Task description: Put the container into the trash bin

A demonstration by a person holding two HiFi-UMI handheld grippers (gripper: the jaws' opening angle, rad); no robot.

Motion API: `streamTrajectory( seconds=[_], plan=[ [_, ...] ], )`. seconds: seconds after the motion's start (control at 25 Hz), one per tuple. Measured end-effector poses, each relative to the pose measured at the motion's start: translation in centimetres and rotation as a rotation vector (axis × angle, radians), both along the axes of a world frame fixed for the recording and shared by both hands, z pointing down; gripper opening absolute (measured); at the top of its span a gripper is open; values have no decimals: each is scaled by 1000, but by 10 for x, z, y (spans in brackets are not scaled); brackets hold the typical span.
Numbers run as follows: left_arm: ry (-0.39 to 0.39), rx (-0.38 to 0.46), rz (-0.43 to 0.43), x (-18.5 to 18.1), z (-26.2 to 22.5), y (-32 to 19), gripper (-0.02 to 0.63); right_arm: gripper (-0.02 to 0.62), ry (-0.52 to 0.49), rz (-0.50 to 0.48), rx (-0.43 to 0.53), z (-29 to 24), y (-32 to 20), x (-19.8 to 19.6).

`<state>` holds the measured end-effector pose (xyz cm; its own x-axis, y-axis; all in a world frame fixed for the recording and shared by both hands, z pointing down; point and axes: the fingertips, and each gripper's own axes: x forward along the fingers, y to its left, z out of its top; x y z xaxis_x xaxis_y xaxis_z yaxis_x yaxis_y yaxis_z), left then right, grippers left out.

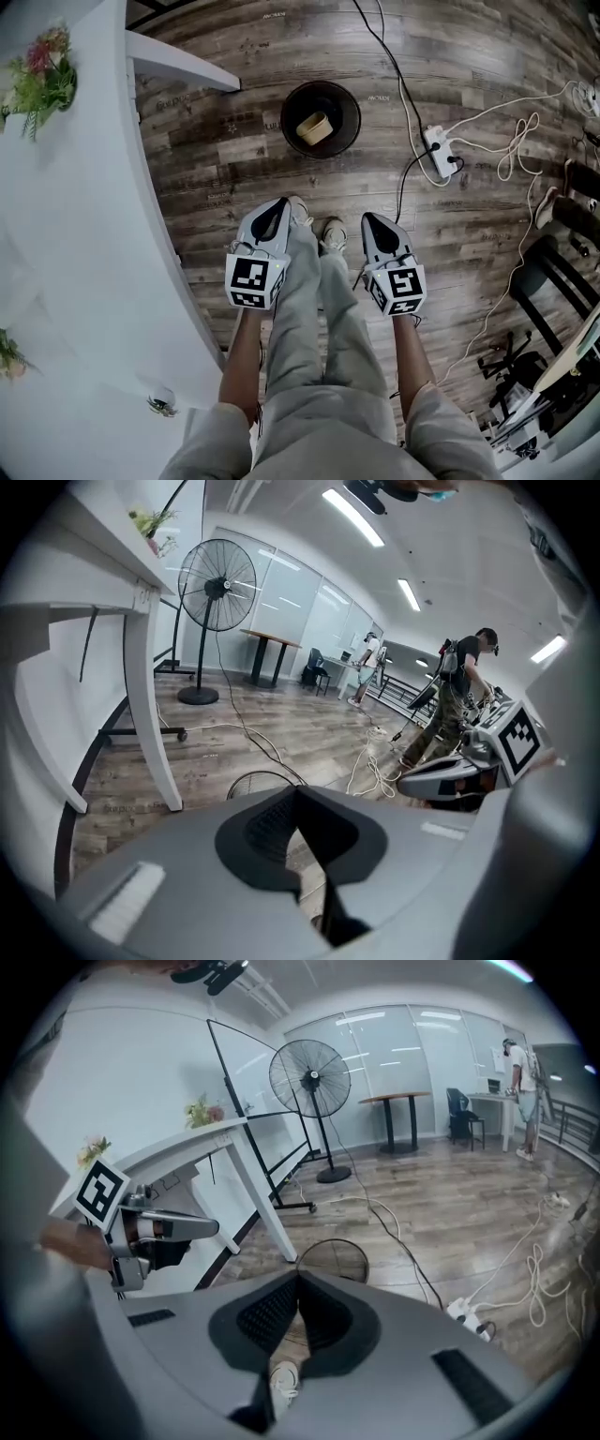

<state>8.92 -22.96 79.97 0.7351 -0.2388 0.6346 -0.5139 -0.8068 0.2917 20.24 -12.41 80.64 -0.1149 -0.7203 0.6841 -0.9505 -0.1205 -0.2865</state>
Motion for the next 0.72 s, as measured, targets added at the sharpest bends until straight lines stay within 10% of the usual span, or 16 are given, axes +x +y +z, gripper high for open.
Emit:
streamTrajectory(
  seconds=[0.72],
  plan=[
    [83, 92, -23, 18, -133, -36, 11, 14, 127, -18, 171, -135, -50, 31]
  ],
)
